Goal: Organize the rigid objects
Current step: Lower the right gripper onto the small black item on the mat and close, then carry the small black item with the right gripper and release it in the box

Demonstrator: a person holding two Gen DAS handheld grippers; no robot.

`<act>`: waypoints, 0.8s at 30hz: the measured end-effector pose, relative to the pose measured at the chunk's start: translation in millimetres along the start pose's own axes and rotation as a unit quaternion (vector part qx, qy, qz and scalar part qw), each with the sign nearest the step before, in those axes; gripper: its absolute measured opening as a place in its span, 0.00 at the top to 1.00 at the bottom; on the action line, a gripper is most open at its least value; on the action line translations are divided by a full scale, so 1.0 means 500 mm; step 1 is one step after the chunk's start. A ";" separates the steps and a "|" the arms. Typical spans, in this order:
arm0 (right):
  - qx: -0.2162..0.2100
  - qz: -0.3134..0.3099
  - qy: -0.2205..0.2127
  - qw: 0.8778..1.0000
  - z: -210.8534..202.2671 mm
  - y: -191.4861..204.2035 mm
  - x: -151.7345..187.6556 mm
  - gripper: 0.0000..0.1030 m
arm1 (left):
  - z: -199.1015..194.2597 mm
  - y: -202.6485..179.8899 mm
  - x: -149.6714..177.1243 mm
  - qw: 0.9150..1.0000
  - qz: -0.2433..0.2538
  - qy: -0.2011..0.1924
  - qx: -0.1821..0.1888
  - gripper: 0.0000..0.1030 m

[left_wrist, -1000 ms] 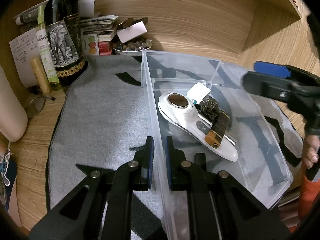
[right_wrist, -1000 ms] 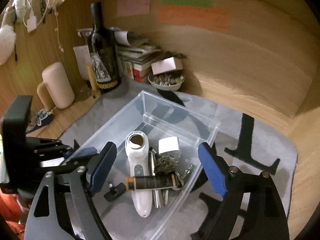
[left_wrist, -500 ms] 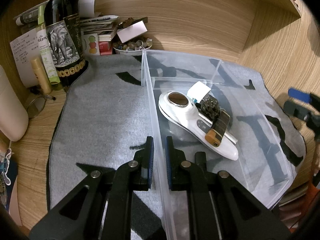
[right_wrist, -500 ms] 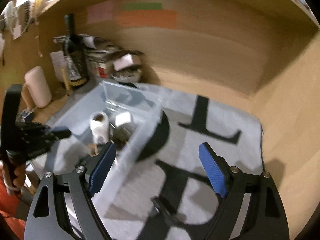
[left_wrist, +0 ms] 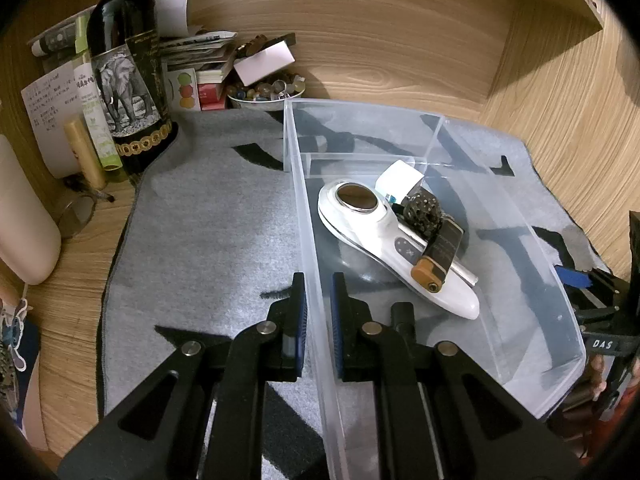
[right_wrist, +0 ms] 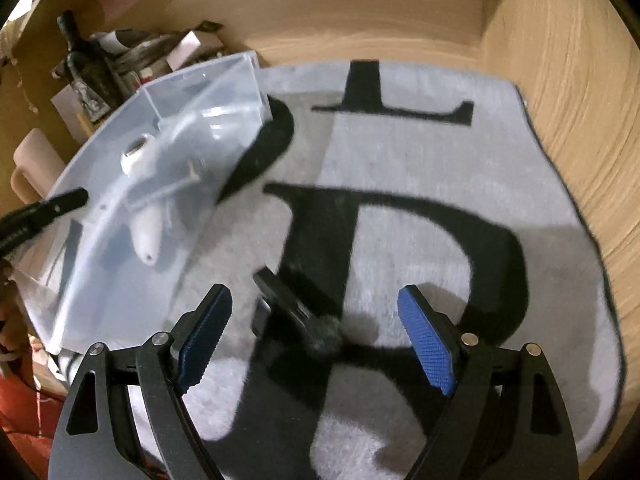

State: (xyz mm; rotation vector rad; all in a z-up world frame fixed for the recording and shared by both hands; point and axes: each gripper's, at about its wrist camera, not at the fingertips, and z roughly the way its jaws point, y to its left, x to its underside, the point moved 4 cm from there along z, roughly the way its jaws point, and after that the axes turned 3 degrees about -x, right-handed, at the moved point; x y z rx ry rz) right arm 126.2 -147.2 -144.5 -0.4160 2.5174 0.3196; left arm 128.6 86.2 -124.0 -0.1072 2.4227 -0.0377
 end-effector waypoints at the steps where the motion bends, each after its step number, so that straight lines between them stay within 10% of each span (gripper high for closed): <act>1: 0.003 -0.006 -0.002 1.000 -0.001 0.002 0.001 0.21 | 0.000 0.000 0.000 1.000 0.000 0.000 0.000 0.90; 11: -0.018 -0.024 -0.007 1.000 -0.008 0.009 -0.013 0.78 | -0.001 0.000 0.000 1.000 -0.001 0.000 0.000 0.90; 24: -0.021 -0.050 -0.054 0.997 -0.046 0.046 -0.061 0.78 | 0.000 0.000 0.001 1.000 -0.001 -0.001 0.001 0.90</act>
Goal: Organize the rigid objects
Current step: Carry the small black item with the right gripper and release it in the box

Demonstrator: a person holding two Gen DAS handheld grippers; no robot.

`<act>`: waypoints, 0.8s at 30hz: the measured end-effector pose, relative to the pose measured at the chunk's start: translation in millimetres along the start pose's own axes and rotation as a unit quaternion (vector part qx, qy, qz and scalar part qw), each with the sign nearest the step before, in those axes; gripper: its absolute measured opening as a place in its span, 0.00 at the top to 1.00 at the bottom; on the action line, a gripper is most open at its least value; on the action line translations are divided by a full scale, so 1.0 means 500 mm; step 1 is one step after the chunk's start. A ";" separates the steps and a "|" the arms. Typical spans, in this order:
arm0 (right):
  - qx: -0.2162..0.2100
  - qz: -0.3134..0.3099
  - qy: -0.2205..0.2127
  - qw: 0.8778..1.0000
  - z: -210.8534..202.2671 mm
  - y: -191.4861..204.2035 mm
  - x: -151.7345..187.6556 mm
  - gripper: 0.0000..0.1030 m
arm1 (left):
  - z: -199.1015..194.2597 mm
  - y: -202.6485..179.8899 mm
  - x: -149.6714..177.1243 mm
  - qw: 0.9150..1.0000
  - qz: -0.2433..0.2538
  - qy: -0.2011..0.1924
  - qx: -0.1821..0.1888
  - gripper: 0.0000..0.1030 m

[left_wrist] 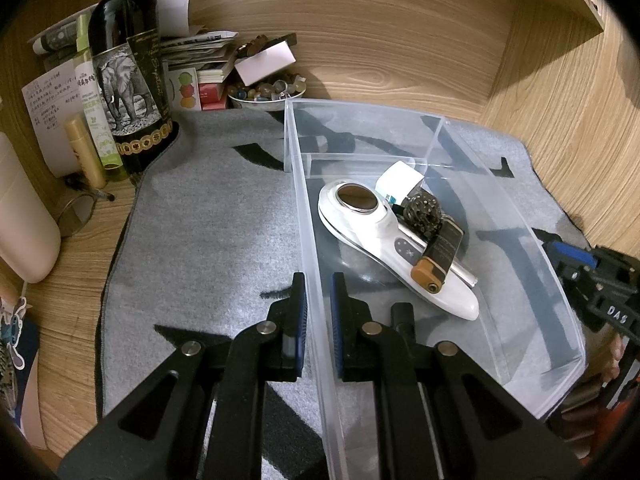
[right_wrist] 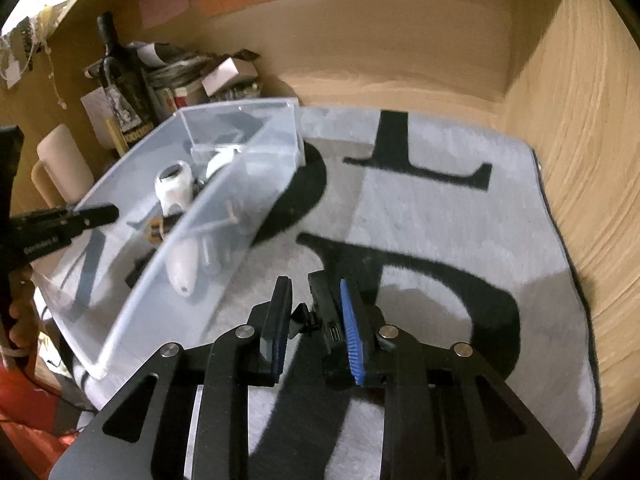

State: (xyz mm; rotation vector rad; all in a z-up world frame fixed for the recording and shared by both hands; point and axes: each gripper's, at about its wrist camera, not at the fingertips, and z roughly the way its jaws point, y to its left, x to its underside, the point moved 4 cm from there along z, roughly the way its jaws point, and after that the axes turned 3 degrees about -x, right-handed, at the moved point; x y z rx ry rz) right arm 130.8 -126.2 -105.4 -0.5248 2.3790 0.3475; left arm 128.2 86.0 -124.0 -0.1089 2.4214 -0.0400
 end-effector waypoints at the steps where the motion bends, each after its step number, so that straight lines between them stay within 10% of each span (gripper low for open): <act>1: -0.002 -0.002 -0.005 1.000 -0.003 0.004 -0.007 0.78 | 0.000 0.000 0.000 1.000 0.000 0.000 0.000 0.90; 16: -0.043 -0.067 -0.073 0.994 -0.027 0.114 -0.116 0.78 | 0.000 -0.002 0.001 1.000 -0.001 -0.001 0.004 0.90; 24: -0.064 -0.107 -0.039 0.991 0.051 0.177 -0.150 0.78 | 0.001 0.002 -0.001 1.000 -0.001 -0.001 0.008 0.90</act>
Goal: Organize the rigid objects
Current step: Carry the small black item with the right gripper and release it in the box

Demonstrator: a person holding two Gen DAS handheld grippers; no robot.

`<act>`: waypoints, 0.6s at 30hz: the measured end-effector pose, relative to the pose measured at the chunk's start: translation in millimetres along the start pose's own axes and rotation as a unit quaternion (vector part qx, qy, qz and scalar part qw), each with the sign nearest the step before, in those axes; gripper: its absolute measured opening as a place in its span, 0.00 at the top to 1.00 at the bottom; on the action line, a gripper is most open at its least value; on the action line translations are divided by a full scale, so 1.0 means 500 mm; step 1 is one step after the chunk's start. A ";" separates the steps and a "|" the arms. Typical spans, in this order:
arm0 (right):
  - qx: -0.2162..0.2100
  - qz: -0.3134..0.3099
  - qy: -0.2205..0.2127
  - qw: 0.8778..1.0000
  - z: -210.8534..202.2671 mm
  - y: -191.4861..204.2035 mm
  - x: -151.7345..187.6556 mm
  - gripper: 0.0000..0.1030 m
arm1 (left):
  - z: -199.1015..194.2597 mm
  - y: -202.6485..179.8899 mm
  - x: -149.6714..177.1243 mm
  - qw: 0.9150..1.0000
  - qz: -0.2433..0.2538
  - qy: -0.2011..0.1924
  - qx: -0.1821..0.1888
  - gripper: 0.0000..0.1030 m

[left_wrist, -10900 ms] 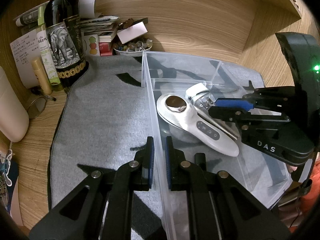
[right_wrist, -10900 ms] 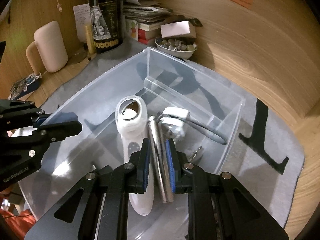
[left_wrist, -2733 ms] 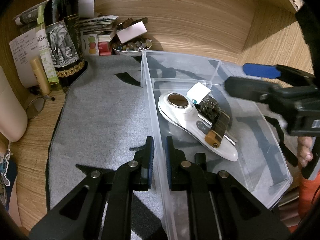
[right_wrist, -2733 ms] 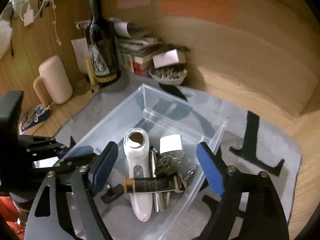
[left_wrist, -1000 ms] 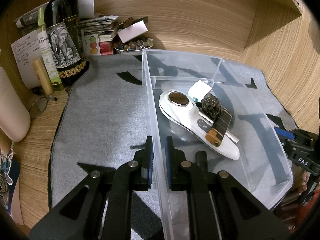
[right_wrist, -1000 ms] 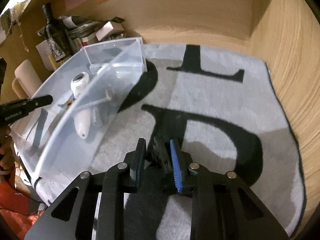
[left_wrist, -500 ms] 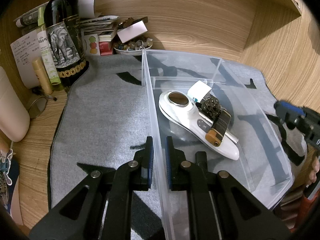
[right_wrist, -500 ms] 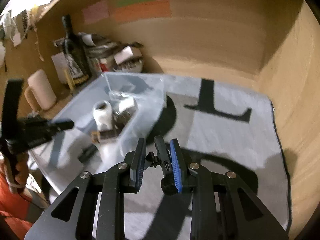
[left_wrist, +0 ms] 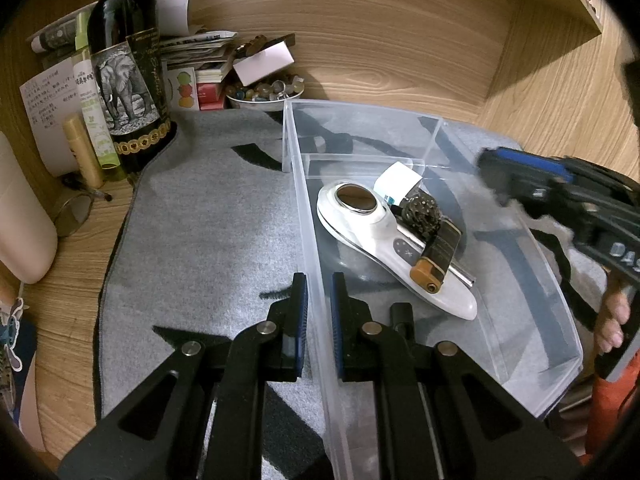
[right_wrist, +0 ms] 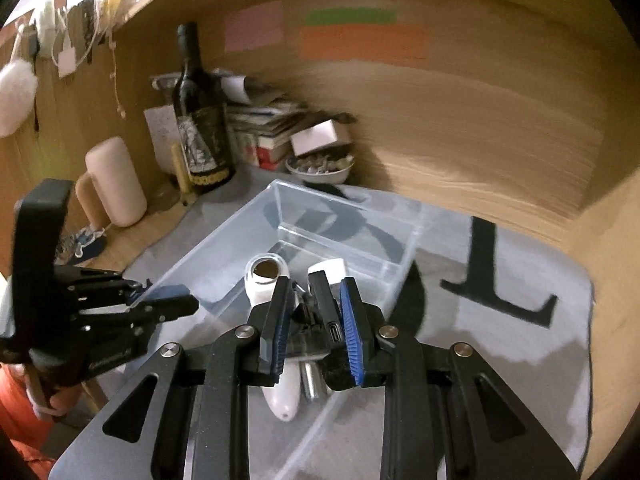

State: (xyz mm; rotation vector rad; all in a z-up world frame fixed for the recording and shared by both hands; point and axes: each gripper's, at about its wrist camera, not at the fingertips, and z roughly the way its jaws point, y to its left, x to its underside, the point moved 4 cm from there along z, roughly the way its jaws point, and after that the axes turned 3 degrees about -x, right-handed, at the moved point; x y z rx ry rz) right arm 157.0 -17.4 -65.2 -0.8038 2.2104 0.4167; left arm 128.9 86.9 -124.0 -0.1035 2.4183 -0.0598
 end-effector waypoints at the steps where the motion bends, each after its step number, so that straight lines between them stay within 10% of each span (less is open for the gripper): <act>1: -0.003 -0.003 0.006 1.000 0.011 0.002 -0.003 0.78 | 0.000 -0.002 0.000 1.000 0.001 0.000 -0.001 0.90; 18: -0.028 -0.019 0.095 0.995 0.104 0.016 -0.005 0.78 | 0.001 0.000 0.002 1.000 -0.001 0.003 0.002 0.90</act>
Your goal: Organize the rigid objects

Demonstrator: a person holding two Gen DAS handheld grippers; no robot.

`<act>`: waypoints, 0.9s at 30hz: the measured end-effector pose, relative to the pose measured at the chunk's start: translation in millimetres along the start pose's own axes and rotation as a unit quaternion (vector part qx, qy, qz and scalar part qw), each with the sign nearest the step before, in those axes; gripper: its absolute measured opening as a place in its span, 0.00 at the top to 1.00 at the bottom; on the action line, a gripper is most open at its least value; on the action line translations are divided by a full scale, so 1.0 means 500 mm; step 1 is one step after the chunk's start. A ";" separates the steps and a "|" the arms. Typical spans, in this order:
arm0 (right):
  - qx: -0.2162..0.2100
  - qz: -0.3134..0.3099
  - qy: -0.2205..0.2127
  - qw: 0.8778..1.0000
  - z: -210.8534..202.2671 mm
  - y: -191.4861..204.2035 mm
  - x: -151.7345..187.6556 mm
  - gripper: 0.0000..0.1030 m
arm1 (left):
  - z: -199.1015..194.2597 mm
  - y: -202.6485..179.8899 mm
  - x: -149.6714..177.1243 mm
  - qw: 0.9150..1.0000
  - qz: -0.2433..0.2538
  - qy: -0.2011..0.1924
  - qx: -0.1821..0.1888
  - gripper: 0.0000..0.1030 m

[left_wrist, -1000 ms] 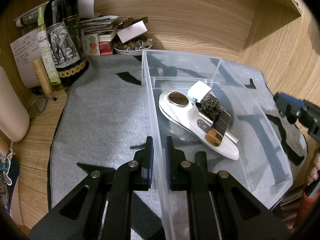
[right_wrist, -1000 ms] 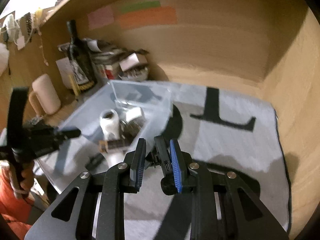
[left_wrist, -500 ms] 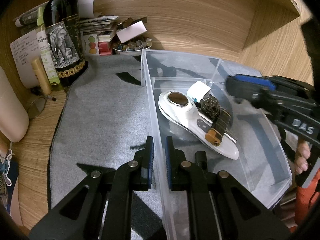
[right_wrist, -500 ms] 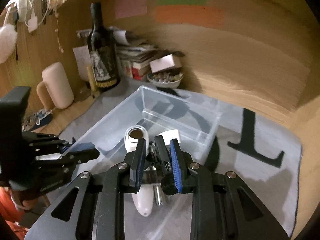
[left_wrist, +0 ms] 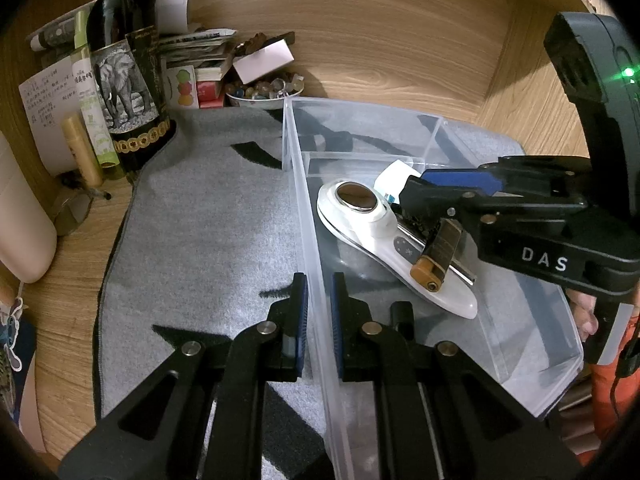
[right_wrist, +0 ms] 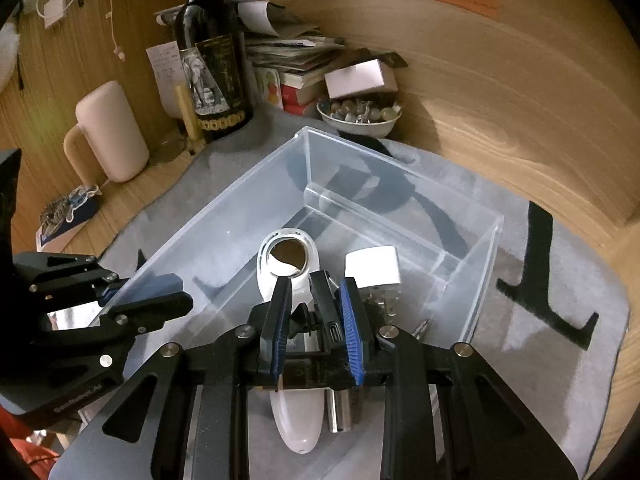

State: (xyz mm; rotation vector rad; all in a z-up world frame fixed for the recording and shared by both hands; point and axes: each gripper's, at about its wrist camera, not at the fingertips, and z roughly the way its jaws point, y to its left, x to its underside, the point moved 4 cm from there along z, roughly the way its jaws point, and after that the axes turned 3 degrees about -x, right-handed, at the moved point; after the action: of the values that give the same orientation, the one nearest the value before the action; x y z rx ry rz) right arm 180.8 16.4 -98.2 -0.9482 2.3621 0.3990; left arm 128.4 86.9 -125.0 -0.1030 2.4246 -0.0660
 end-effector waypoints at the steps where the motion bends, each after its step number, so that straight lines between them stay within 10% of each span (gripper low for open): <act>1: -0.001 0.003 0.003 1.000 0.001 -0.002 0.000 0.78 | 0.000 0.000 0.000 1.000 0.000 0.001 0.000 0.90; 12: 0.010 0.005 -0.048 0.999 -0.063 -0.001 -0.007 0.44 | -0.002 0.009 0.000 1.000 -0.011 0.016 0.001 0.89; 17: 0.022 0.009 -0.088 0.996 -0.117 -0.001 -0.004 0.29 | -0.028 0.012 -0.008 1.000 -0.013 -0.004 -0.022 0.40; 27: 0.060 0.026 -0.150 0.987 -0.222 -0.010 0.030 0.13 | -0.128 -0.019 -0.034 0.996 0.006 -0.082 -0.047 0.13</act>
State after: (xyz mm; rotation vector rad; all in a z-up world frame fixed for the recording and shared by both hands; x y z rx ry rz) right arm 132.3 -46.2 -18.6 -0.7165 2.1137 0.3871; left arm 99.4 80.3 -64.9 -0.1313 2.2641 0.0596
